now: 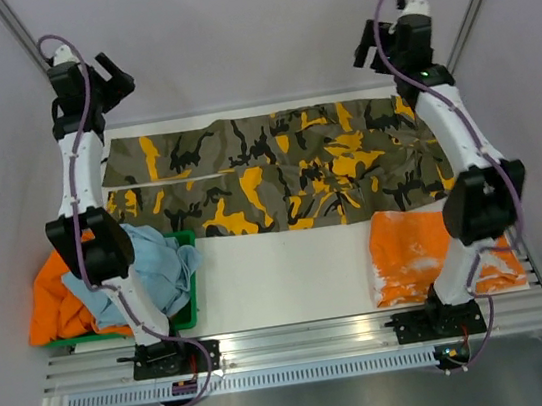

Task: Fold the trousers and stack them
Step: Flatten the trousers out, then fold the trousers

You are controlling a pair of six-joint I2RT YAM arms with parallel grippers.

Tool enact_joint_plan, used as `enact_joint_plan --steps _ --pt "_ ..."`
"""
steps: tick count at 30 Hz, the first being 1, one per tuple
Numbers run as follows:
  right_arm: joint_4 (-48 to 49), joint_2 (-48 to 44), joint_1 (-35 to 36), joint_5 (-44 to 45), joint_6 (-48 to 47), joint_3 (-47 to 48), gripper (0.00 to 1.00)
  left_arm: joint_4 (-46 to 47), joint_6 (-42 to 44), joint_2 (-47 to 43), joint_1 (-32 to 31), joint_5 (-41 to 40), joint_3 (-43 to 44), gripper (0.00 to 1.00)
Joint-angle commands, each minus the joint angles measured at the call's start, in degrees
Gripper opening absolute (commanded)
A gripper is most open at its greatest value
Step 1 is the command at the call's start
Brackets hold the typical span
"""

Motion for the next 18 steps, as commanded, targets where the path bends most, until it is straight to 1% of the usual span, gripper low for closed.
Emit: enact_joint_plan --steps 1,2,3,4,5,7,8,9,11,12,14,16,17,18 --pt "4.3 -17.0 -2.9 13.2 5.2 -18.0 0.98 2.7 -5.2 -10.6 1.1 -0.1 -8.7 1.00" --pt "3.6 -22.6 -3.7 13.9 7.3 -21.7 0.98 1.4 -6.6 -11.7 1.2 -0.3 -10.2 1.00" --pt "2.3 -25.3 -6.3 14.3 9.2 -29.1 0.98 0.4 -7.0 -12.9 1.4 0.0 -13.3 1.00" --pt "1.8 -27.7 -7.1 14.8 12.0 -32.9 0.98 -0.7 -7.1 -13.9 1.6 0.3 -14.8 1.00" --pt "1.4 -32.4 -8.4 16.4 14.1 -39.7 0.98 -3.6 -8.4 -16.0 1.7 0.3 -17.6 1.00" --pt "0.8 -36.3 -10.0 17.6 15.0 -45.3 0.98 -5.7 -9.2 -18.2 1.8 1.6 -20.8 0.99" --pt "0.1 -39.1 -11.0 17.3 16.8 -47.3 0.98 -6.9 -10.3 -21.0 1.8 1.9 -22.3 0.99" --pt "-2.7 -40.2 -13.3 17.3 17.9 -50.4 0.98 -7.2 -11.0 -22.5 1.8 2.2 -26.4 0.99" --pt "-4.5 -42.4 -15.6 16.6 19.4 -53.0 0.98 -6.9 -12.0 -25.9 1.9 3.1 -30.6 0.99" --pt "-5.3 -42.9 -17.6 16.5 19.5 -55.5 0.98 -6.8 -12.1 -29.2 2.0 2.6 -34.4 0.99" --pt "-4.1 -43.2 -19.9 16.6 20.5 -59.3 0.97 -6.2 -11.8 -31.9 2.1 2.6 -38.7 0.99" --pt "-2.0 -42.8 -25.5 11.9 21.8 -61.9 0.96 -7.3 -11.4 -33.8 2.4 2.5 -39.5 0.99" --pt "1.3 -41.8 -29.3 9.0 21.9 -64.2 0.95 -7.6 -10.9 -34.2 2.4 2.6 -40.4 0.99" --pt "2.6 -41.1 -30.7 5.9 22.3 -65.0 0.93 -7.4 -10.7 -35.3 2.4 2.8 -40.7 0.99"
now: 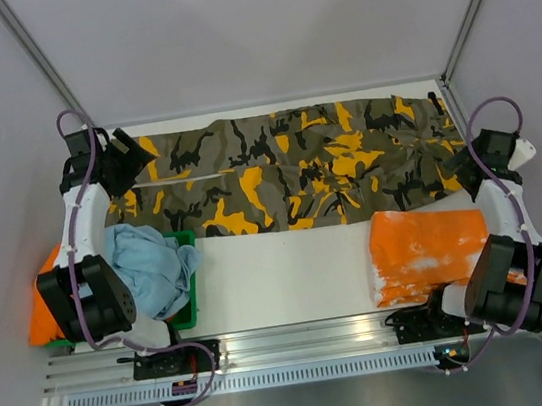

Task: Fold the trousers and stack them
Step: Fold the trousers

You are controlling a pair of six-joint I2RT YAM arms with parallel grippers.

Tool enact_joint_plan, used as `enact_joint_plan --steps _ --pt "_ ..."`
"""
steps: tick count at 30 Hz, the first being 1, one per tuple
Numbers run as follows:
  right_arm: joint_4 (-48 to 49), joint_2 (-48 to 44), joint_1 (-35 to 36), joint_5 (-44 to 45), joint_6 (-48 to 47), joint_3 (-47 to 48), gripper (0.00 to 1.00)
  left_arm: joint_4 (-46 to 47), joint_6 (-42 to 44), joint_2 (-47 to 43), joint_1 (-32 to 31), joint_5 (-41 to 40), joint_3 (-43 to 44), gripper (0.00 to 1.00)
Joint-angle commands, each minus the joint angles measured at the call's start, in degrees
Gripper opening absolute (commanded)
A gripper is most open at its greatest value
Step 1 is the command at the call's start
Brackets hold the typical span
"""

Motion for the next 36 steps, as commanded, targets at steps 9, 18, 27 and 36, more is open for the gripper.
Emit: enact_joint_plan --steps 9,18,27,36 --pt "9.9 12.9 -8.5 -9.1 -0.1 -2.6 0.84 0.3 -0.6 -12.0 0.7 -1.3 -2.4 1.00" --pt "17.9 18.2 -8.4 -13.4 0.5 -4.7 0.56 0.2 -2.6 -13.6 0.8 -3.5 -6.0 1.00" --pt "19.6 19.5 -8.5 -14.4 -2.0 -4.3 0.14 -3.0 -13.8 -13.1 10.1 -3.5 -13.9 1.00" --pt "25.4 13.2 -8.5 -21.1 0.5 -3.5 0.00 0.2 -14.0 -9.5 17.7 -1.5 -13.2 0.97"
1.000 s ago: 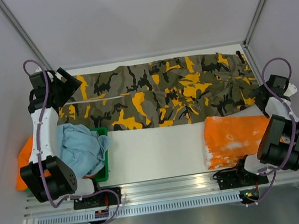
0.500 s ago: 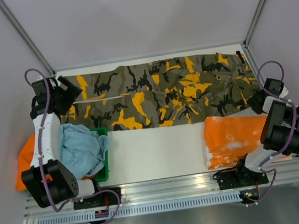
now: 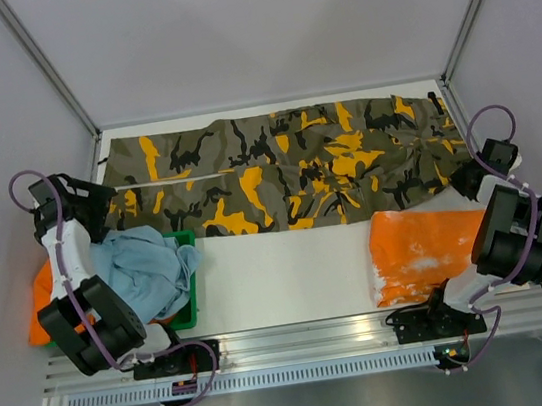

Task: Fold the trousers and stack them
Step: Fold the trousers

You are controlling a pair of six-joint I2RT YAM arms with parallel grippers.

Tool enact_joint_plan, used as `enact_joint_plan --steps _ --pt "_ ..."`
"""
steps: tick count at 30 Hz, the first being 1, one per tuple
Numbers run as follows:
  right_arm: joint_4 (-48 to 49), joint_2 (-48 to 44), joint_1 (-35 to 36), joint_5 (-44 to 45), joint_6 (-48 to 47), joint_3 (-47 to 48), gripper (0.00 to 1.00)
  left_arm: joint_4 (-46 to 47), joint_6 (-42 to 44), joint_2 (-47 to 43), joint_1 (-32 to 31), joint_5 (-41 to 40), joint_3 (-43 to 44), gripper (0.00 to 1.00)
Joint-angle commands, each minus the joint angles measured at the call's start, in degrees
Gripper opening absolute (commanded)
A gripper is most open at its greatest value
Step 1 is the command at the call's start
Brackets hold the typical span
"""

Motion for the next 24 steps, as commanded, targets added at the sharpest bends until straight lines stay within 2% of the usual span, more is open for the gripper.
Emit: enact_joint_plan --steps 1,6,10,15,21,24 --pt "6.2 -5.4 -0.1 -4.6 2.1 1.6 0.00 2.2 -2.8 2.8 1.0 0.9 2.2 0.97" --pt "10.6 -7.8 -0.1 -8.3 7.0 1.6 0.00 3.8 -8.4 6.7 1.1 1.3 2.4 0.96" --pt "10.5 -7.7 -0.1 -8.9 7.9 2.4 0.00 -0.9 -9.2 11.3 1.2 -1.0 5.8 0.94" --pt "9.9 -7.7 -0.1 -7.9 7.3 2.3 0.00 -4.8 -6.8 14.4 1.0 -1.0 5.0 0.93" --pt "10.5 -7.6 -0.1 -7.6 7.0 1.4 0.00 -5.4 -1.7 15.8 0.3 -8.7 2.1 0.89" --pt "10.4 -6.9 -0.1 -7.8 6.5 1.5 0.00 -4.7 1.9 19.5 0.2 -8.4 4.0 0.88"
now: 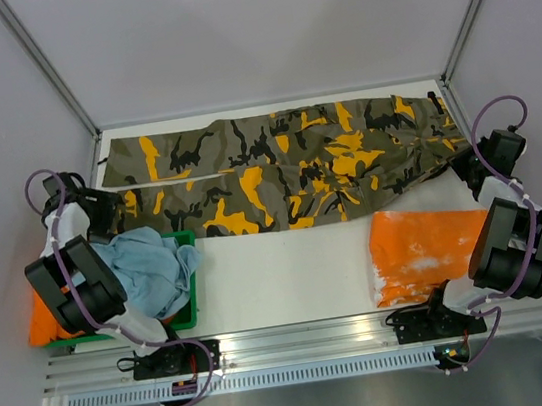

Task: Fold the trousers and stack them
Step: Fold the trousers

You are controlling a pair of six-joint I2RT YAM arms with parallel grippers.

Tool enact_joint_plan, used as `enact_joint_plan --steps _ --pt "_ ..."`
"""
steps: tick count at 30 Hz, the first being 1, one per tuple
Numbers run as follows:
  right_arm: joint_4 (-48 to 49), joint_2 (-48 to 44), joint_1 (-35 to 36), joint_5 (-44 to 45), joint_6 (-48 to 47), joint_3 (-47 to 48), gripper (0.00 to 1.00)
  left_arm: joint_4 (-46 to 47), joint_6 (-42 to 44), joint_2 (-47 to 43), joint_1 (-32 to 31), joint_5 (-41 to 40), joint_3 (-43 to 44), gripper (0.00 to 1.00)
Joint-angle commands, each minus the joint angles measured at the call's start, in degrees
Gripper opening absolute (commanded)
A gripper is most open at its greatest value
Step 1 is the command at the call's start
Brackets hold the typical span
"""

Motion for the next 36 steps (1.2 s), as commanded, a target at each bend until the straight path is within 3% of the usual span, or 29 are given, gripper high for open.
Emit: enact_joint_plan --steps 1,6,14,24,36 --pt "4.0 0.1 -0.2 -0.2 0.0 1.2 0.00 -3.8 8.5 5.6 -0.2 -5.4 0.5 0.88" --pt "4.0 0.3 -0.1 -0.2 -0.1 0.7 0.00 -4.2 14.3 10.1 -3.5 -10.1 8.7 0.86" --pt "3.4 0.5 -0.2 -0.3 -0.3 1.3 0.00 -4.2 19.3 11.8 -5.0 -10.0 17.2 0.86" --pt "3.7 1.8 -0.2 -0.4 -0.3 0.7 0.00 -1.5 19.3 16.0 -6.3 -5.2 15.3 0.85" --pt "4.2 2.2 -0.2 -0.4 -0.3 0.4 0.00 -5.7 13.5 12.5 -8.5 -10.4 5.5 0.85"
